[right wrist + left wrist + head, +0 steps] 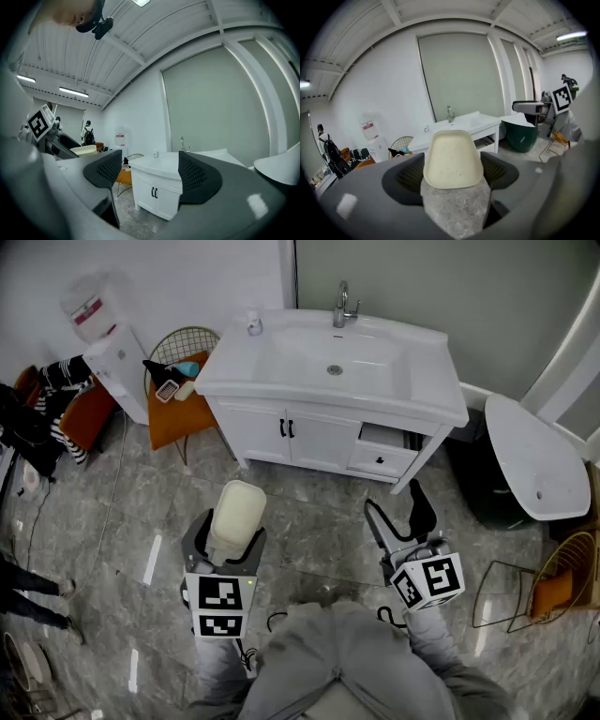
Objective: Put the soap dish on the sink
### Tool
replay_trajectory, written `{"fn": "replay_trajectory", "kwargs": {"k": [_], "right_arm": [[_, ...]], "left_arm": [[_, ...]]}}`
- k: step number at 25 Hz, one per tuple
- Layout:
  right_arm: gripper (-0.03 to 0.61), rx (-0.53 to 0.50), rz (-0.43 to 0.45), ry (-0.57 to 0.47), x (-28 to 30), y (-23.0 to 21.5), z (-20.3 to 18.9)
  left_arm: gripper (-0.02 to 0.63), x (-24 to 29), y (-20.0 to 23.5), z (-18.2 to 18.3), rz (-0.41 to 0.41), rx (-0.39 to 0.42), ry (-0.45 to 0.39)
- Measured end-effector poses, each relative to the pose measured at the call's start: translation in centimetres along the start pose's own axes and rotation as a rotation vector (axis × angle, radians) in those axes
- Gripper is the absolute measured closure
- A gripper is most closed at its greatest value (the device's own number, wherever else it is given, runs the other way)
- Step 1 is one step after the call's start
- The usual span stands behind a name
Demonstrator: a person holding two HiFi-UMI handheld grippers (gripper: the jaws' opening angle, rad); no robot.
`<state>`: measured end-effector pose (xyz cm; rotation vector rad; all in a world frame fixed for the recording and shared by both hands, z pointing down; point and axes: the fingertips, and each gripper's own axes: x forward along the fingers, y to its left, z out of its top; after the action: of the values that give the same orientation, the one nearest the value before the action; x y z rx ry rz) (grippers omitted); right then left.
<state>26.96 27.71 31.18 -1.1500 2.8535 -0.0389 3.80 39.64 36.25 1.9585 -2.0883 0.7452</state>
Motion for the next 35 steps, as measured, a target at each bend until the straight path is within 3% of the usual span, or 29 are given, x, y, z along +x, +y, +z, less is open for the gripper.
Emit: {"fn": "replay_trajectory", "kwargs": {"k": [10, 25, 35], "right_arm": [[0.201, 0.035, 0.002, -0.022, -1.1, -0.9, 0.6], [0.201, 0.053, 0.049, -0.007, -2.9, -5.9, 0.4], [0.201, 0.053, 0.036, 0.005, 1.7, -7.8, -0.9]], "left_arm": [[0.187, -0.3, -0.9, 0.9, 0.014, -0.004, -0.018], [0.189, 1.0, -6.0, 2.5, 0.037, -0.034, -0.005], [0.189, 5.8, -4.1, 2.9, 0.035, -0.043, 0.003]]}}
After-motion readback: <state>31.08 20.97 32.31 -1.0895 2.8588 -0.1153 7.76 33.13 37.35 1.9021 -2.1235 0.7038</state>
